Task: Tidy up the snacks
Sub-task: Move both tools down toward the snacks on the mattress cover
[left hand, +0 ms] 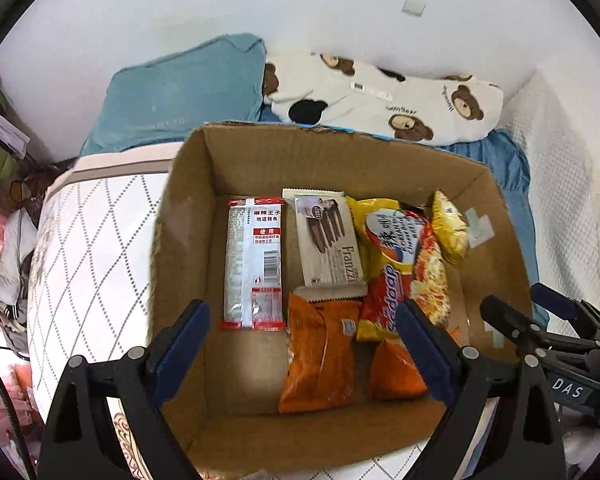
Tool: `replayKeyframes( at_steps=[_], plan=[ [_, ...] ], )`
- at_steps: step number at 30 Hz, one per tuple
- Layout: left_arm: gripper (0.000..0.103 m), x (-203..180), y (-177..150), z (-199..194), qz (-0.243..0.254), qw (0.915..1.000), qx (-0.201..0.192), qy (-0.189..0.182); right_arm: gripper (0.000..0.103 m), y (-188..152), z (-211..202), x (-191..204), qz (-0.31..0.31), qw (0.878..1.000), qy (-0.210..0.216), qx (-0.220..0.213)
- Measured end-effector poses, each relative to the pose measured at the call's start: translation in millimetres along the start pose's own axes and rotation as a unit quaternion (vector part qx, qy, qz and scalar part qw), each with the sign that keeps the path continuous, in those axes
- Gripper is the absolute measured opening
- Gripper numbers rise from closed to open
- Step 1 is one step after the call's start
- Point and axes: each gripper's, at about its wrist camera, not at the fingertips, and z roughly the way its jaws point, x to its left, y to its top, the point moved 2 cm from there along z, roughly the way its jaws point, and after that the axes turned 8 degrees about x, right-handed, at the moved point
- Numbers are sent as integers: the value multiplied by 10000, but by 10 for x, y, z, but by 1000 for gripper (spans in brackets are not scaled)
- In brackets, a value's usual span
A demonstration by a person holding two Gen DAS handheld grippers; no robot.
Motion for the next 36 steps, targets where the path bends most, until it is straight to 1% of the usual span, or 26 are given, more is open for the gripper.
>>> replayKeyframes(
  at_steps=[4,8,10,13,15,17,19,21,22,25,27,30,33,35,36],
  plan=[
    [95,-53,-191,-207,61,9997,-218,5,97,-231,-230,78,-77,9997,14,-251],
    [95,-87,-415,-426,90,9992,-388,-79,97,-449,-482,146,-104,9984,36,-549],
    [95,-96,-531,-534,115,9987,-473,-134,97,-572,-609,177,-83,9976,111,-677],
    [95,-70,-746,-663,92,9981,-582,-185,97,-797,-727,218,-28,9968,273,-747],
    [95,-21,-901,-687,49,9982,-583,-160,97,-1013,-725,233,16,9970,438,-640],
    [95,59,-1127,-656,14,9987,-490,-124,97,-1235,-662,246,106,9971,564,-490],
    [95,169,-1388,-551,-47,9995,-314,-27,97,-1514,-517,224,197,9966,775,-197],
    [95,276,-1635,-401,-96,9999,-71,106,97,-1812,-337,218,243,9966,782,92],
    [95,350,-1782,-285,-152,9997,118,131,97,-1919,-263,209,236,9966,766,198],
    [95,520,-2153,-7,-270,9978,526,301,97,-2352,35,195,226,9961,584,623],
    [95,625,-2362,175,-425,9953,818,282,97,-2600,215,185,170,9950,466,872],
    [95,761,-2594,380,-618,9921,1060,277,97,-2907,440,166,71,9927,282,1173],
    [95,823,-2701,506,-700,9901,1176,310,97,-3092,578,186,-163,9915,-35,1287],
    [95,830,-2733,558,-711,9894,1228,312,97,-3182,687,230,-380,9889,-179,1426],
    [95,832,-2732,576,-709,9894,1229,318,97,-3236,765,254,-516,9862,-323,1540]
  ],
)
